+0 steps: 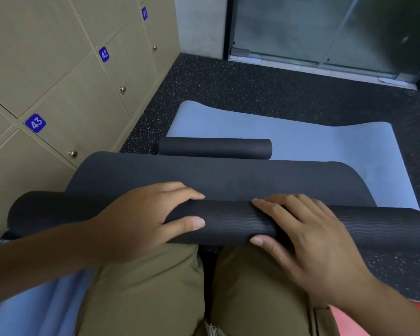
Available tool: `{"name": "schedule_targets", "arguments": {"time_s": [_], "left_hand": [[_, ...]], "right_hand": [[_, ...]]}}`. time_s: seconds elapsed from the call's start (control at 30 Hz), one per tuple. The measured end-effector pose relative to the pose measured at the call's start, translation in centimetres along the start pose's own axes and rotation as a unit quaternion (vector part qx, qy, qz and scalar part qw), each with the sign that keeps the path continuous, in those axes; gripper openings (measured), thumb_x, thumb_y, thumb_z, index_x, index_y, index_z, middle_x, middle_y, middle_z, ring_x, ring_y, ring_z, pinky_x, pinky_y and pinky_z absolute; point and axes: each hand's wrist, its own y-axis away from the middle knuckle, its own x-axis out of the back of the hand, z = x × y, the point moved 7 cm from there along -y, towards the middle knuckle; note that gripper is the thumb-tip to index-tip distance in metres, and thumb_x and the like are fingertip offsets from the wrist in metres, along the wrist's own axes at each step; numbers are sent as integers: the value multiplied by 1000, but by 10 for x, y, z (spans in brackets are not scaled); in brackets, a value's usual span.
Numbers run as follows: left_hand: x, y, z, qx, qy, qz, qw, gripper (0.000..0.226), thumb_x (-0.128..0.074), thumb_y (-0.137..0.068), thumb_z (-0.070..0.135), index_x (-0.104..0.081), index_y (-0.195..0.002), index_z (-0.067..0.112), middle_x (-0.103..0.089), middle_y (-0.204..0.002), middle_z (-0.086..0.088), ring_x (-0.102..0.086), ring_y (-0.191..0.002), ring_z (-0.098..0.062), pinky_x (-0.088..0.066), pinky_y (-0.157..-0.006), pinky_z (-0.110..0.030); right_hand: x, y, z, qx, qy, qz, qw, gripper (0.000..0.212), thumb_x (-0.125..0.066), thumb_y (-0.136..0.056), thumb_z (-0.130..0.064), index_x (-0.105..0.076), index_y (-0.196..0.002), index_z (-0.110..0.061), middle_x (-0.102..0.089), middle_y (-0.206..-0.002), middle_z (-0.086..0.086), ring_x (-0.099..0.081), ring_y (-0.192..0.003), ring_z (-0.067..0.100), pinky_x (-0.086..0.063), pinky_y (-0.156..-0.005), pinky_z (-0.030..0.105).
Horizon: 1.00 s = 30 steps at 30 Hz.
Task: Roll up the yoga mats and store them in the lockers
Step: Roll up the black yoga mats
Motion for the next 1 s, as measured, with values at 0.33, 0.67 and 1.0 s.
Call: {"name": "schedule_targets", "arguments": {"time_s": [0.33,0.67,1.0], "left_hand": [[2,21,17,-87,-156,157,971,59,-60,-93,55,-65,-135,14,-62,-136,3,-60,-123,-21,-48,-101,-40],[-1,-5,1,-78,-155,167,971,58,-49,-100,58,-63,-136,15,-64,-129,4,-61,-115,-18,-45,-96,-33],[9,-39,-6,-33,-203,123,971,54,-32,-100,61,-61,-120,21,-63,-109,9,-62,-97,-16,-44,-78,-31]], "right_hand": [[-6,-45,23,-45,-46,-136,989,61,-16,-92,-79,-53,-126,-45,-60,-111,-22,-56,-104,3,-50,-81,32],[-2,-54,25,-54,2,-51,997,53,-26,-102,-65,-62,-121,-30,-65,-107,-12,-59,-100,15,-49,-81,35],[-20,-37,26,-47,116,73,989,59,-35,-104,-56,-62,-131,-11,-64,-116,8,-57,-105,30,-40,-97,44]]}}
